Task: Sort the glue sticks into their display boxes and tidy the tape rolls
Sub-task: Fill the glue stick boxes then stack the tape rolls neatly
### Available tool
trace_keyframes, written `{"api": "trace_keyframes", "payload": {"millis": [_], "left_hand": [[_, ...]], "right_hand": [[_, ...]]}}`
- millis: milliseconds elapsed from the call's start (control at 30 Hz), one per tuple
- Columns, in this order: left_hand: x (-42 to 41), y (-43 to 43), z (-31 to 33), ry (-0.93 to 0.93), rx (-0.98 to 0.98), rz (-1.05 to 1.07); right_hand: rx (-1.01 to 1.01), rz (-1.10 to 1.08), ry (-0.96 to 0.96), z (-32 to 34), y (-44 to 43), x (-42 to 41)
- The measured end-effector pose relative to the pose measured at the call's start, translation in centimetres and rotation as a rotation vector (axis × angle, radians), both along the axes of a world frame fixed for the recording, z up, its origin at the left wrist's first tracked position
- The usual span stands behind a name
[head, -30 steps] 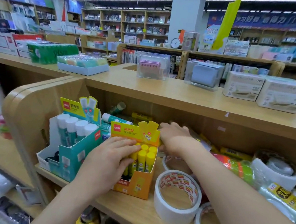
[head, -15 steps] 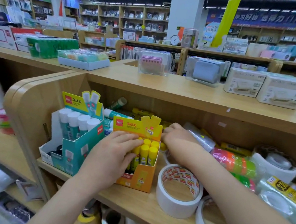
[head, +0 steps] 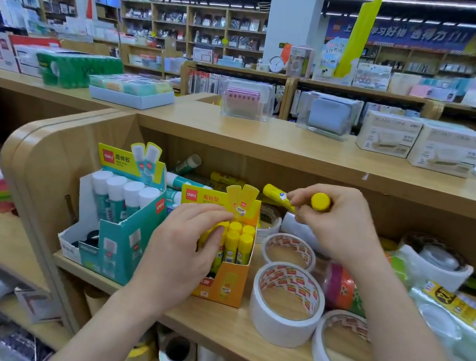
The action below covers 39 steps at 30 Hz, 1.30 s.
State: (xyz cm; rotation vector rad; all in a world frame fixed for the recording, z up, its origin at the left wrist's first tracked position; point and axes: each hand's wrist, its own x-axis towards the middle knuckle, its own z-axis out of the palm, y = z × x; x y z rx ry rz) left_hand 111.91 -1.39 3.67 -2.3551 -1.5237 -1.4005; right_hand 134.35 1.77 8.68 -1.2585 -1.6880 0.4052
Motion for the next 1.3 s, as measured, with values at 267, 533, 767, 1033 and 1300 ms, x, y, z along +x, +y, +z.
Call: {"api": "trace_keyframes", "payload": {"millis": [267,533,767,1033,1300], "left_hand": [[3.4,-1.7,3.6,-0.606,-0.368,-0.338],[3.8,-1.8,4.0,-1.093,-0.458,-0.496],[1.5,-2.5,4.5,-1.161,-0.46,-0.564],[0.6,-2.8,3.3,-0.856,-0.421,-0.363],[-2.2,-2.5,3.0,-0.566,-0.37,-0.238]], "right_hand": [[-0.274,0.415,0.887,-0.6,-5.1,-1.2],[-0.332,0.514,1.007,-0.6,-5.5,-2.4],[-0.514,0.624,1.431,0.0,-5.8,-2.9],[-0.483,0.538,1.201,-0.4,-5.2,-4.1],[-0.439,0.507,0.976,-1.0,-4.6,-4.7]]}}
